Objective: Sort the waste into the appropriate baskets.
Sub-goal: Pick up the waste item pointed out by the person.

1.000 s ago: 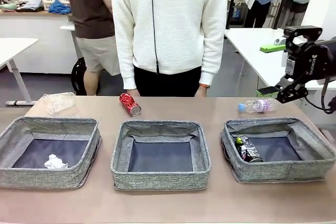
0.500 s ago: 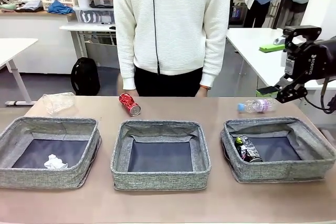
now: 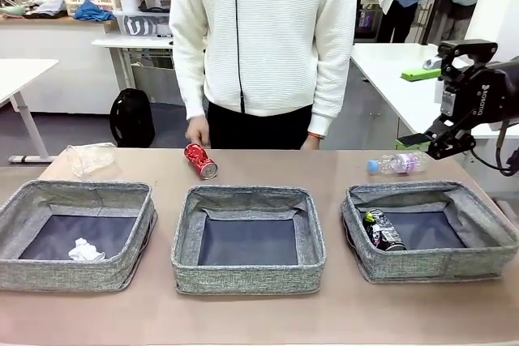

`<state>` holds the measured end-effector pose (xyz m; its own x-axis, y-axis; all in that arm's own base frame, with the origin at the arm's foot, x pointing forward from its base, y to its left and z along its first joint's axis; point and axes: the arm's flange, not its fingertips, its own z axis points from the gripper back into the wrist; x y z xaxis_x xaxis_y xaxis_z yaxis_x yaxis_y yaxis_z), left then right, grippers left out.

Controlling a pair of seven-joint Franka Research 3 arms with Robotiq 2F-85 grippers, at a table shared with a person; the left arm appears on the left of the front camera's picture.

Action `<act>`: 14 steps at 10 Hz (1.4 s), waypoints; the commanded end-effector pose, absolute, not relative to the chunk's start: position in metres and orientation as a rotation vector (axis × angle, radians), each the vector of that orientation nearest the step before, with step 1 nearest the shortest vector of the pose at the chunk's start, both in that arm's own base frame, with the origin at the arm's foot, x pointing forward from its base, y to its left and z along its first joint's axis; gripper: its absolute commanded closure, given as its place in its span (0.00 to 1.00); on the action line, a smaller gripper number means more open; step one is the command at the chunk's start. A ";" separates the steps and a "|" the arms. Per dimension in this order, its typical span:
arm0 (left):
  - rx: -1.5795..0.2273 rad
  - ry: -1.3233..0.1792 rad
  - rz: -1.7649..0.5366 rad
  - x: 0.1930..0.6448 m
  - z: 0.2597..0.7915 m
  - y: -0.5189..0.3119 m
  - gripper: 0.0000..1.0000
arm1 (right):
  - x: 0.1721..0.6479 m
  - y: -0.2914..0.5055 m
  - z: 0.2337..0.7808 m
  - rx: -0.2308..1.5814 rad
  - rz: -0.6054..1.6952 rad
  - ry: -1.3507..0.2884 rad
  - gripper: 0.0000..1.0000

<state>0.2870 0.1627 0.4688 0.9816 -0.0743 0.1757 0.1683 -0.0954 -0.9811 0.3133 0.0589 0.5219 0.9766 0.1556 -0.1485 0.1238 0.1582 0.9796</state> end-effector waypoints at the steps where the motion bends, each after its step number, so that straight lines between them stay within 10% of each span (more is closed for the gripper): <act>1: -1.666 -0.078 -0.200 0.287 0.472 0.165 0.00 | 0.313 0.059 0.523 1.440 0.022 0.234 0.00; 11: -1.654 -0.072 -0.203 0.287 0.469 0.163 0.00 | 0.313 0.059 0.523 1.440 0.022 0.234 0.00; 14: -0.598 -0.591 -0.567 0.316 0.461 0.124 0.00 | 0.313 0.059 0.523 1.440 0.022 0.234 0.00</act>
<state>0.3126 0.1449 0.4740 0.8885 -0.2061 0.4100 0.4544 0.2705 -0.8487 0.3132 0.0592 0.5217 0.9762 0.1568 -0.1496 0.1246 0.1586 0.9794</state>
